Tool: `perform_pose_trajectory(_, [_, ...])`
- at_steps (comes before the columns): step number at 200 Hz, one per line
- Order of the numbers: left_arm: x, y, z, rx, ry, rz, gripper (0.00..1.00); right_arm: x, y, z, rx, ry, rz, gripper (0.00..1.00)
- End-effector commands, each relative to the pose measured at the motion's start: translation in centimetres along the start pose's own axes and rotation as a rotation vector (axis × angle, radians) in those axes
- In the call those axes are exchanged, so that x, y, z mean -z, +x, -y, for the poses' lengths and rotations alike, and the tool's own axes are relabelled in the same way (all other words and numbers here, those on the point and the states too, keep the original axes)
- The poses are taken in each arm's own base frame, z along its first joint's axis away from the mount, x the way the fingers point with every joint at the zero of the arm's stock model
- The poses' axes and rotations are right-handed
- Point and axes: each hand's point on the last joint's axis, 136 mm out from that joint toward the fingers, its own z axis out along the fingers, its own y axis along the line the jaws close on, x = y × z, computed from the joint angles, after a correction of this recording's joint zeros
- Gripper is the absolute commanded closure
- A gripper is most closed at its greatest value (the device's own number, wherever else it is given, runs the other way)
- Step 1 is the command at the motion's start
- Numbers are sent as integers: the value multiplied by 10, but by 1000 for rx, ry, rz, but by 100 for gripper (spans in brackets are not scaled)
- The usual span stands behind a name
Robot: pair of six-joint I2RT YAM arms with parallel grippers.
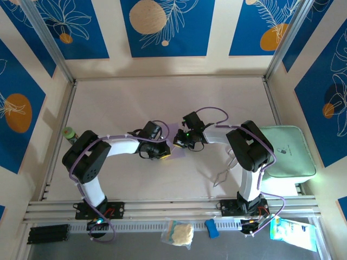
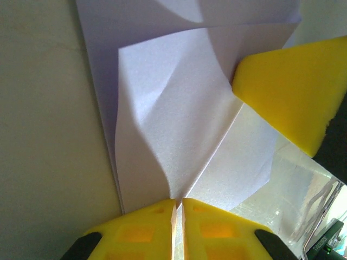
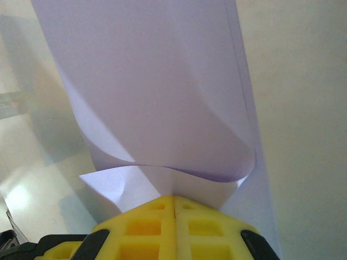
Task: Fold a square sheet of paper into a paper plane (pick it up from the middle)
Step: Fold the triangle a second time at the center of the table.
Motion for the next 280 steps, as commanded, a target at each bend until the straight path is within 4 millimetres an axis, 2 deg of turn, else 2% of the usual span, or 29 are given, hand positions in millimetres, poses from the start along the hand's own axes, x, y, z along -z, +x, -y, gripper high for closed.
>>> perform_pose_trajectory(1, [-7,15,-16,23,-34,-50,86,-17,25,67,-96,208,-62,96])
perform_pose_trajectory(49, [-1,29,-27,9,-79,-93,87,-17,25,70,-103,214,-61,96])
perform_pose_trajectory(98, [19,61,-56,-68,-236,-181,90,-17,24,69,-101,214,-60,96])
perform_pose_trajectory(119, [34,59,-67,-116,-318,-163,91,-18,24,69,-100,214,-61,96])
perform_pose_trajectory(135, [46,43,-51,-159,-310,-86,92,-18,24,68,-101,211,-65,96])
perform_pose_trajectory(156, [57,17,-9,-185,-178,50,91,-18,25,67,-104,208,-65,96])
perform_pose_trajectory(183, [51,0,24,-174,-40,109,91,-18,24,66,-108,205,-63,96])
perform_pose_trajectory(218, [30,-12,28,-153,-43,87,92,-18,25,63,-107,196,-61,96])
perform_pose_trajectory(237, [23,-15,22,-147,-69,93,95,-16,24,60,-108,182,-60,96])
perform_pose_trajectory(258, [14,-13,12,-127,-94,69,100,-13,22,50,-93,151,-58,96])
perform_pose_trajectory(280, [8,-10,3,-113,-119,52,100,-9,18,38,-75,122,-53,96])
